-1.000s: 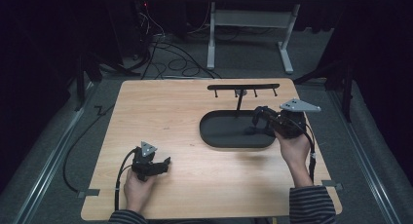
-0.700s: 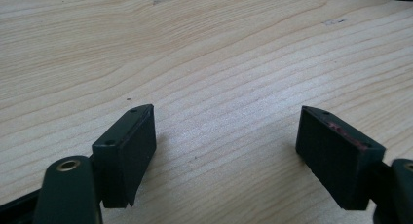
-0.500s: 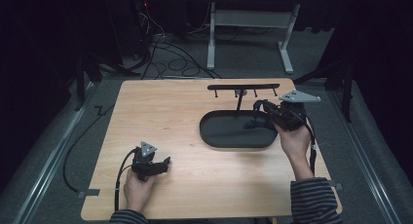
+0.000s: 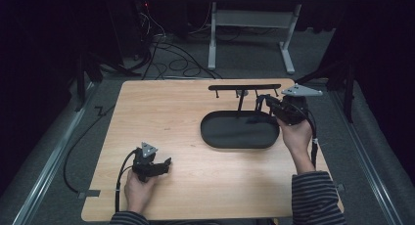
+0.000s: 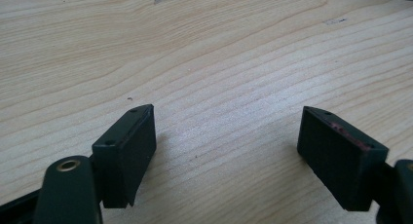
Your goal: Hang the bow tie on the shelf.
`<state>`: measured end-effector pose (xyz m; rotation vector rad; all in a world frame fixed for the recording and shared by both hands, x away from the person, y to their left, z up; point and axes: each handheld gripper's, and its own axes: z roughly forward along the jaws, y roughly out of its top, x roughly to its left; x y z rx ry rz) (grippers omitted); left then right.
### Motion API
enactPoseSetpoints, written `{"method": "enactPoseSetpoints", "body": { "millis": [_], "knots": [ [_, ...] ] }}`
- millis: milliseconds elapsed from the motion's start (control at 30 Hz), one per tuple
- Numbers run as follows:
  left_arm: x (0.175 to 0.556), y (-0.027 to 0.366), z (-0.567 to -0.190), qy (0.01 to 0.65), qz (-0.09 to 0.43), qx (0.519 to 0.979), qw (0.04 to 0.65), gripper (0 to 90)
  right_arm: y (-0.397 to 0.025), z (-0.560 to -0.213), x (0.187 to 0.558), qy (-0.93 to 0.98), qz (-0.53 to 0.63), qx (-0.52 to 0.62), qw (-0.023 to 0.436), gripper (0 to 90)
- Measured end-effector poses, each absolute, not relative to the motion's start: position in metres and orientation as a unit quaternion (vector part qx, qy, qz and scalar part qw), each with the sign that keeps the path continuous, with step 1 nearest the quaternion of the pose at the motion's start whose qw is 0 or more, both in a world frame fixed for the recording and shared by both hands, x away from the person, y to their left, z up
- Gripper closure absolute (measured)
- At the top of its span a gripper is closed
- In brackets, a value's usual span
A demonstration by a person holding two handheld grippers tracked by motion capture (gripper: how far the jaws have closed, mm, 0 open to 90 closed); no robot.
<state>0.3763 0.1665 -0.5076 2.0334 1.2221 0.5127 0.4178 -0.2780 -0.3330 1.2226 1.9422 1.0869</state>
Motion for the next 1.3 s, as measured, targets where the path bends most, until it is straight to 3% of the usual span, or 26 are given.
{"method": "enactPoseSetpoints", "body": {
  "millis": [1300],
  "knots": [
    [0.377,0.166,-0.508,0.474,0.198,0.783,0.350,22.8,-0.262,-0.338,0.460,0.734,0.378,0.474,0.305,85.2]
  ]
}}
